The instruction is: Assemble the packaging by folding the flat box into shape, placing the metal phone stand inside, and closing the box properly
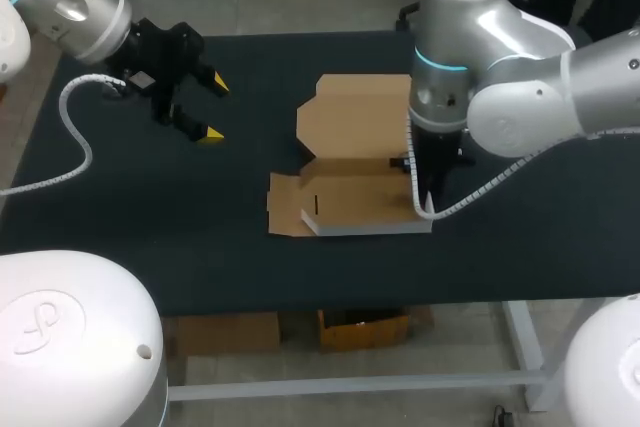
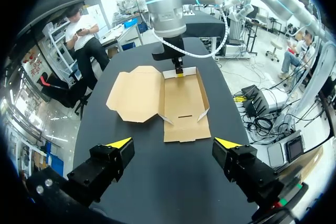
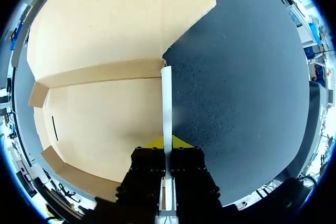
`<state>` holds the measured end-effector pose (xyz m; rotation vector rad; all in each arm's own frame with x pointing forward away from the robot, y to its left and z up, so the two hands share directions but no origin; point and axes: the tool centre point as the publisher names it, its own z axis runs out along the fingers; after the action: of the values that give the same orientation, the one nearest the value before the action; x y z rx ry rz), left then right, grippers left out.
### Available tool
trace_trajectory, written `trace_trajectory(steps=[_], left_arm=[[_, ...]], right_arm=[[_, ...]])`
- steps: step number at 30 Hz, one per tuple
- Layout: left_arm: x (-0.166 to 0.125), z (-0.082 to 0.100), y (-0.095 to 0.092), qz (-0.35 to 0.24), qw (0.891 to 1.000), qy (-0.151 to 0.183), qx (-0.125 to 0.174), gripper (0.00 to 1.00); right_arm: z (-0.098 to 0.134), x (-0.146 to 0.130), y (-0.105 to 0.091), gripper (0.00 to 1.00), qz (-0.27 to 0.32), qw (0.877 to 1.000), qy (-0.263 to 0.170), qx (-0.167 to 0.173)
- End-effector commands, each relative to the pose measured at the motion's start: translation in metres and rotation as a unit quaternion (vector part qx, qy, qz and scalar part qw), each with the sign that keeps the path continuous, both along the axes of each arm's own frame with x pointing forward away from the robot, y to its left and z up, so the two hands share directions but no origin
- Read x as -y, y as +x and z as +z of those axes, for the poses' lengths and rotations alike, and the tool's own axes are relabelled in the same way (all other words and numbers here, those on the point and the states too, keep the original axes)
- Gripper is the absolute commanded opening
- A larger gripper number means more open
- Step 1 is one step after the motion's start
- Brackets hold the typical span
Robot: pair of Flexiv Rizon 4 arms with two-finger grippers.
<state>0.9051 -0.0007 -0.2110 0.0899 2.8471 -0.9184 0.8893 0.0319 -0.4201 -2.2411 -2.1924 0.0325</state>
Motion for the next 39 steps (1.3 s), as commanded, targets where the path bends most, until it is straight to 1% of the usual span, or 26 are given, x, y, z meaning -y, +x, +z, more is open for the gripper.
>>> trace_trajectory(steps=[1, 7, 10, 12, 15, 16, 17, 18, 19, 20, 21, 22, 23, 24, 25, 26, 27, 29, 30, 31, 32, 34, 36, 37, 38, 39], left_arm=[[0.000, 0.001, 0.000, 0.000, 1.000, 0.002, -0.001, 1.00], [0.003, 0.001, 0.000, 0.002, 1.000, 0.003, -0.004, 1.00], [0.006, 0.000, -0.010, 0.026, 1.000, 0.011, -0.008, 1.00], [0.007, -0.001, -0.017, 0.056, 0.998, 0.017, -0.017, 1.00], [0.007, -0.004, -0.026, 0.108, 0.993, 0.024, -0.034, 1.00], [0.008, -0.006, -0.028, 0.135, 0.990, 0.030, -0.041, 1.00], [0.009, -0.008, -0.030, 0.146, 0.988, 0.026, -0.050, 1.00], [0.008, -0.011, -0.033, 0.168, 0.984, 0.024, -0.062, 1.00], [0.009, -0.014, -0.034, 0.198, 0.977, 0.027, -0.077, 1.00], [0.010, -0.016, -0.036, 0.212, 0.973, 0.018, -0.088, 1.00], [0.010, -0.019, -0.038, 0.239, 0.965, 0.017, -0.108, 1.00], [0.010, -0.023, -0.039, 0.247, 0.961, 0.009, -0.120, 1.00], [0.011, -0.026, -0.041, 0.271, 0.953, 0.006, -0.134, 1.00], [0.013, -0.029, -0.041, 0.284, 0.946, 0.006, -0.154, 1.00], [0.014, -0.032, -0.042, 0.291, 0.943, 0.001, -0.162, 1.00], [0.017, -0.035, -0.043, 0.315, 0.933, 0.007, -0.176, 1.00], [0.018, -0.039, -0.043, 0.319, 0.929, 0.002, -0.187, 1.00], [0.022, -0.045, -0.043, 0.350, 0.912, 0.001, -0.216, 1.00], [0.023, -0.049, -0.043, 0.360, 0.904, -0.002, -0.229, 1.00], [0.025, -0.052, -0.042, 0.378, 0.893, -0.001, -0.244, 1.00], [0.026, -0.055, -0.041, 0.377, 0.889, -0.008, -0.259, 1.00], [0.030, -0.063, -0.039, 0.406, 0.866, -0.004, -0.292, 1.00], [0.031, -0.072, -0.037, 0.434, 0.836, 0.002, -0.335, 1.00], [0.031, -0.076, -0.035, 0.441, 0.824, 0.001, -0.354, 1.00], [0.031, -0.080, -0.034, 0.456, 0.807, 0.012, -0.375, 1.00], [0.032, -0.083, -0.033, 0.458, 0.799, 0.013, -0.389, 1.00]], right_arm=[[0.001, 0.000, -0.001, 0.00, 0.000, 1.000, 0.000, 0.000], [0.001, 0.000, -0.001, 0.00, 0.000, 1.000, 0.000, 0.000], [0.001, 0.000, -0.001, 0.00, 0.000, 1.000, 0.000, 0.000], [0.001, 0.000, -0.001, 0.00, 0.000, 1.000, 0.000, 0.000], [0.001, 0.000, -0.001, 0.00, 0.000, 1.000, 0.000, 0.000], [0.001, 0.000, -0.001, 0.00, 0.000, 1.000, 0.000, 0.000], [0.001, 0.000, -0.001, 0.00, 0.000, 1.000, 0.000, 0.000], [0.001, 0.000, -0.001, 0.00, 0.000, 1.000, 0.000, 0.000], [0.001, 0.000, -0.001, 0.00, 0.000, 1.000, 0.000, 0.000], [0.001, 0.000, -0.001, 0.00, 0.000, 1.000, 0.000, 0.000], [0.001, 0.000, -0.001, 0.00, 0.000, 1.000, 0.000, 0.000], [0.001, 0.000, -0.001, 0.00, 0.000, 1.000, 0.000, 0.000], [0.001, 0.000, -0.001, 0.00, 0.000, 1.000, 0.000, 0.000], [0.001, 0.000, -0.001, 0.00, 0.000, 1.000, 0.000, 0.000], [0.001, 0.000, -0.001, 0.00, 0.000, 1.000, 0.000, 0.000], [0.001, 0.000, -0.001, 0.00, 0.000, 1.000, 0.000, 0.000], [0.001, 0.000, -0.001, 0.00, 0.000, 1.000, 0.000, 0.000], [0.001, 0.000, -0.001, 0.00, 0.000, 1.000, 0.000, 0.000], [0.001, 0.000, -0.001, 0.00, 0.000, 1.000, 0.000, 0.000], [0.001, 0.000, -0.001, 0.00, 0.000, 1.000, 0.000, 0.000], [0.001, 0.000, -0.001, 0.00, 0.000, 1.000, 0.000, 0.000], [0.001, 0.000, -0.001, 0.00, 0.000, 1.000, 0.000, 0.000], [0.001, 0.000, -0.001, 0.00, 0.000, 1.000, 0.000, 0.000], [0.001, 0.000, -0.001, 0.00, 0.000, 1.000, 0.000, 0.000], [0.001, 0.000, -0.001, 0.00, 0.000, 1.000, 0.000, 0.000], [0.001, 0.000, -0.001, 0.00, 0.000, 1.000, 0.000, 0.000]])
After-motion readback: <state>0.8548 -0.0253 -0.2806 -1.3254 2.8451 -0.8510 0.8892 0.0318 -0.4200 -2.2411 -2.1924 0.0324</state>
